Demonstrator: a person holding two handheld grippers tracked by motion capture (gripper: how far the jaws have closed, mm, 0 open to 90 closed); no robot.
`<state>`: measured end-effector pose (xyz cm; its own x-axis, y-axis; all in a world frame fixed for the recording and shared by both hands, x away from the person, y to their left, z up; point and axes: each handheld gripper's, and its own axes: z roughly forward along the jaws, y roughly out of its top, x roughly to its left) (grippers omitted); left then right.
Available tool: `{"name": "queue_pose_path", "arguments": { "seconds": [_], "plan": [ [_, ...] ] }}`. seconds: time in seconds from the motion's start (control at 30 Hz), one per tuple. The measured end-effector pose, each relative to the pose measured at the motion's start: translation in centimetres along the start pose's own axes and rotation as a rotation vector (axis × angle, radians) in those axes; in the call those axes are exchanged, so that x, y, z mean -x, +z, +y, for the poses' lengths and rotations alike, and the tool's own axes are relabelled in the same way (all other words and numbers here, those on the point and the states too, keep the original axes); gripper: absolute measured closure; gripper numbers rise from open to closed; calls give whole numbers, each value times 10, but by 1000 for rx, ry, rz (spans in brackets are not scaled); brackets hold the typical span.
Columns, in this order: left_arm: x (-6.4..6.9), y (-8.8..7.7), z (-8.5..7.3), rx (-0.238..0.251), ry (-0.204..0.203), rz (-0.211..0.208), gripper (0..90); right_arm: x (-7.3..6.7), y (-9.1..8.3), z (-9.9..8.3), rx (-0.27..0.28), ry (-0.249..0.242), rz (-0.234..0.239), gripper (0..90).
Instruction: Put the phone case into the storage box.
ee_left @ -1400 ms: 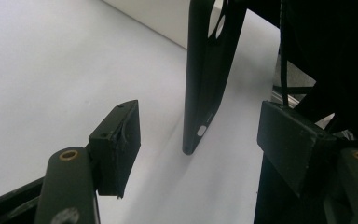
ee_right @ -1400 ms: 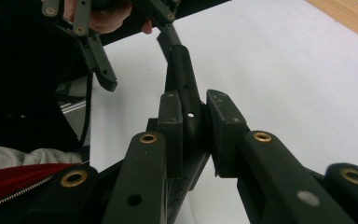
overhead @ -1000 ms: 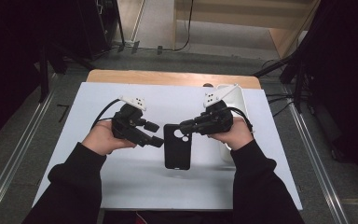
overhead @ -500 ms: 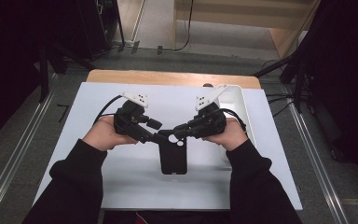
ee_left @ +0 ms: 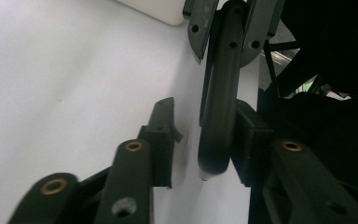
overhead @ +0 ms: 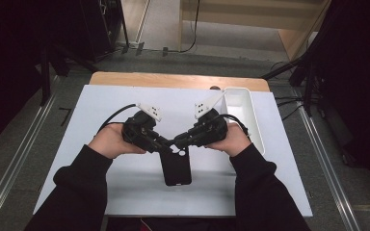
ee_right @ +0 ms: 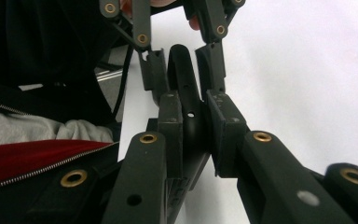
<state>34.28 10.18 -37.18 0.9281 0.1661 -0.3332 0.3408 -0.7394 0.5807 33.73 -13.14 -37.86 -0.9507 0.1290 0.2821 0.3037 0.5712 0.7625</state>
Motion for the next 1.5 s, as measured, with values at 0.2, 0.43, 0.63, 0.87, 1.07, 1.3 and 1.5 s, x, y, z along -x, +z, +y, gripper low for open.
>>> {"name": "queue_pose_path", "arguments": {
  "seconds": [0.2, 0.43, 0.63, 0.87, 1.07, 1.3, 1.5],
  "plan": [
    [1, 2, 0, -18, 8, -27, 773, 1, 2, -1, 1, -3, 25, 748],
    [3, 1, 1, -42, 6, -62, 788, 0, 3, -2, -9, -3, 47, 748],
    [5, -1, 3, -31, -6, -73, 790, -1, 0, -1, 6, 10, 55, 744],
    [4, -6, 3, -31, -27, -67, 790, 0, -3, 0, 22, 74, 57, 638],
    [5, -12, 3, -22, -46, -49, 789, -6, -22, 2, 72, 88, 13, 556],
    [6, -17, 3, -30, -106, -18, 789, -14, -39, 2, 121, 183, -112, 457],
    [5, -21, 3, -20, -126, 0, 788, -17, -41, -1, 128, 253, -216, 398]
  ]
}}
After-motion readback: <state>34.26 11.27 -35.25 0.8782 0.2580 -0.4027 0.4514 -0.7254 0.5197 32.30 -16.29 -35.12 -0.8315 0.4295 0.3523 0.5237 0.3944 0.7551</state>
